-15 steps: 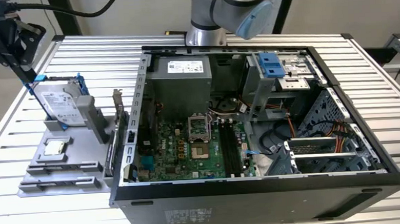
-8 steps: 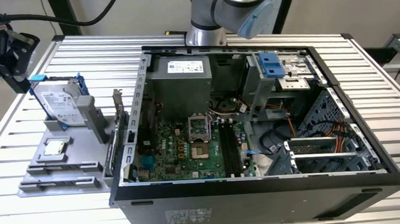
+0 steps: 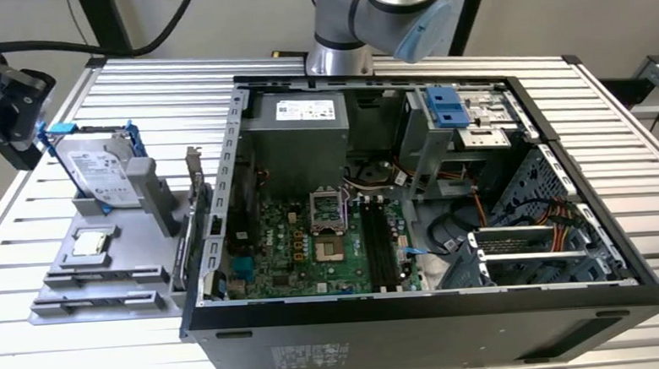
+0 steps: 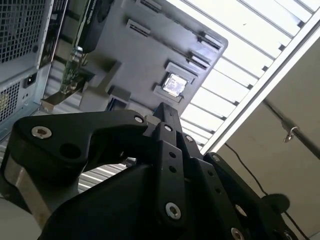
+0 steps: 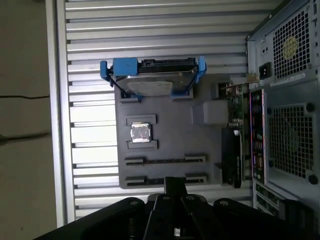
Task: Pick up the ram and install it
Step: 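Reach for the ram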
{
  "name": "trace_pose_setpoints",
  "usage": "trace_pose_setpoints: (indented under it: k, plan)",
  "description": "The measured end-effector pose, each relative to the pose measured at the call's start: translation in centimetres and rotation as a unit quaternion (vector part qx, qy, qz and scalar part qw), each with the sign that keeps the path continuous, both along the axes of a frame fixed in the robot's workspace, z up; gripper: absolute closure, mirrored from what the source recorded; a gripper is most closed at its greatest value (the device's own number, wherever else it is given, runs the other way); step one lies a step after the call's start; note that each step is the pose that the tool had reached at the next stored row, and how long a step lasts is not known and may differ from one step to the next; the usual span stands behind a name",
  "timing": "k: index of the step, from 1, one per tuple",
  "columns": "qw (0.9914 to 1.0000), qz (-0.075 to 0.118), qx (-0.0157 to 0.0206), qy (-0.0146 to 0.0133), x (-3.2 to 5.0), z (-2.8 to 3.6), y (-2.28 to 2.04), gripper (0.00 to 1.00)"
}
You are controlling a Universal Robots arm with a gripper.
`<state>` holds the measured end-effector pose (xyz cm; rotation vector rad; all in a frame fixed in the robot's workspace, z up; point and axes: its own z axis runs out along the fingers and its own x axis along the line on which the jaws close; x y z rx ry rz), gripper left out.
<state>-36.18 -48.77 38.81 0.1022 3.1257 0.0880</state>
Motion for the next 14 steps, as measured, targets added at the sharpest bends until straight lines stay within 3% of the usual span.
trace_pose_setpoints:
  k: [10,14]
  plan:
    - [1.00000,0.000,0.0000,0.0005,0.00,-0.03,-2.24,1.00]
    - [1.00000,0.000,-0.0001,0.0006,0.00,-0.03,-2.61,1.00]
